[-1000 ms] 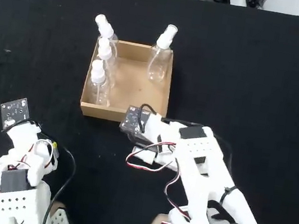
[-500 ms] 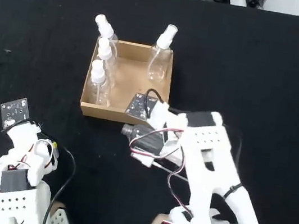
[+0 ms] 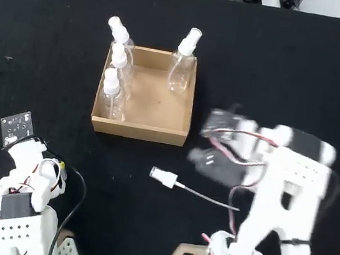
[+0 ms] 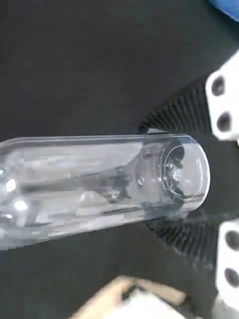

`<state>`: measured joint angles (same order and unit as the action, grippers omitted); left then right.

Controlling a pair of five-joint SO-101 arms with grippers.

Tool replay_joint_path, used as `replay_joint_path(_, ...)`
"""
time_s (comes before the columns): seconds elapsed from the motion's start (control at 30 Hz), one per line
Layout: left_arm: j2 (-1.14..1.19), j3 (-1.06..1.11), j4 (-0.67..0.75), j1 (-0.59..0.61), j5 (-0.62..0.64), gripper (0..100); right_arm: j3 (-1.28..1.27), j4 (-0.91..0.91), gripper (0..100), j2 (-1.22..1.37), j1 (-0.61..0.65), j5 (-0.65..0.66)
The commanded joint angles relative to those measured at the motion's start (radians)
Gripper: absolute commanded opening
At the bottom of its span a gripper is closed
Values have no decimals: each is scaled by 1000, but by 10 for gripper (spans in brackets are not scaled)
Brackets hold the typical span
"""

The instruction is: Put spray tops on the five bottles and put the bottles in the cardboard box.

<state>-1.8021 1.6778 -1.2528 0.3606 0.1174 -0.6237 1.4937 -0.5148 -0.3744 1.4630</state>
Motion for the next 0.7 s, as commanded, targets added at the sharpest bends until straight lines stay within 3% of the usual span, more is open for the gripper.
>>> replay_joint_path(0.0, -17, 22, -17, -12, -11, 32, -44, -166, 11, 1, -203, 3)
replay_joint_path(0.23, -17, 22, -17, -12, -11, 32, -79, -439, 12, 225, -385, -285)
replay_joint_path(0.33, -17, 22, -17, -12, -11, 32, -18, -384, 41, 305, -391, -423)
replay_joint_path(0.53, -17, 22, -17, -12, -11, 30, 168, -175, 339, 384, -365, -508)
replay_joint_path(0.67, -17, 22, -17, -12, -11, 30, 249, -107, 368, 400, -310, -506)
